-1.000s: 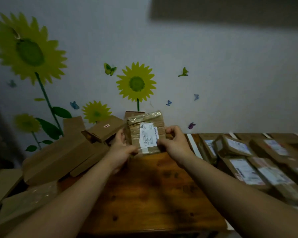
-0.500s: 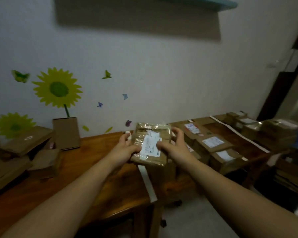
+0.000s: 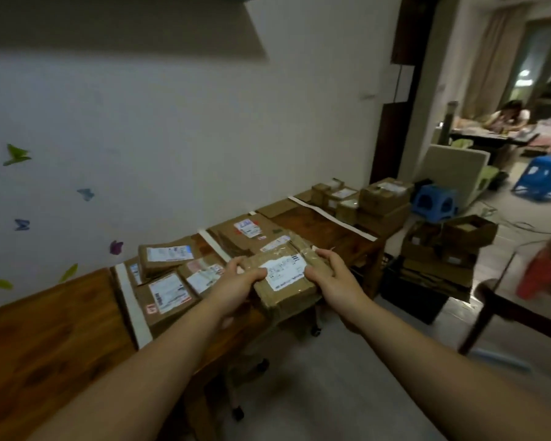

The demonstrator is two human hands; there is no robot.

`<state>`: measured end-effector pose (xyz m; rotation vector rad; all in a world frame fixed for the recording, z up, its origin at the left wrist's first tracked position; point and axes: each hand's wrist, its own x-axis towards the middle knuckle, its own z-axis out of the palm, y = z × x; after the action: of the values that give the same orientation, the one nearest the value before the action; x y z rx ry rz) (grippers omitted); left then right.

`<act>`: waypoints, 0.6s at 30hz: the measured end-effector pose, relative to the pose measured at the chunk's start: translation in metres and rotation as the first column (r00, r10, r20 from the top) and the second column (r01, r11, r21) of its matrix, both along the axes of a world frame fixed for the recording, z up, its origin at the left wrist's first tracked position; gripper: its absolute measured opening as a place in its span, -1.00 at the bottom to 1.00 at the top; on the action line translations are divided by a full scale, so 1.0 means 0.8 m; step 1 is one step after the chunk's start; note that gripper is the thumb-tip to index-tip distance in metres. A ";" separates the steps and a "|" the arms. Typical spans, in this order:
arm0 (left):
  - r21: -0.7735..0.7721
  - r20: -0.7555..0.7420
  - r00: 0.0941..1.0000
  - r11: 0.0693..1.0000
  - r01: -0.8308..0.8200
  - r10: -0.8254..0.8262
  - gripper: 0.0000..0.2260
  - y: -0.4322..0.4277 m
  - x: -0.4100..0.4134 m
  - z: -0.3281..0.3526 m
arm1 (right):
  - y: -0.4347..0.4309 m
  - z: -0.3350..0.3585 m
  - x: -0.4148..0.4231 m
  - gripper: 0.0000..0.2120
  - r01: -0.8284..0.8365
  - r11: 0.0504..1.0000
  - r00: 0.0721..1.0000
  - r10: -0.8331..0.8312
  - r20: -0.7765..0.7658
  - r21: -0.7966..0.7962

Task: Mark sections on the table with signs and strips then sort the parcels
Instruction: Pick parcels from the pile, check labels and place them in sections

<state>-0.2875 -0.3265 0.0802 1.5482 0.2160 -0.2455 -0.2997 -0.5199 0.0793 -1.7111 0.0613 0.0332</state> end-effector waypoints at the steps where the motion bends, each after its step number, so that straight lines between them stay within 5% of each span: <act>1: -0.003 0.005 0.999 0.999 -0.032 0.032 -0.50 -0.013 0.011 0.000 | -0.011 -0.004 0.007 -0.55 -0.005 1.000 1.000 0.005 0.009 -0.008; 9: -0.024 0.035 0.993 0.993 0.112 -0.111 -0.57 -0.079 0.148 -0.018 | -0.069 -0.033 0.119 -0.58 0.021 0.999 0.999 -0.019 0.036 -0.040; 18: -0.008 0.047 0.975 0.976 0.217 -0.217 -0.48 -0.166 0.319 -0.027 | -0.155 -0.036 0.275 -0.15 -0.064 0.993 0.998 0.065 0.002 -0.100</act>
<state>-0.0320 -0.4594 0.0585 1.5629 0.0079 -0.3818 -0.0794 -0.6436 0.0503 -1.8133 0.0034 0.0747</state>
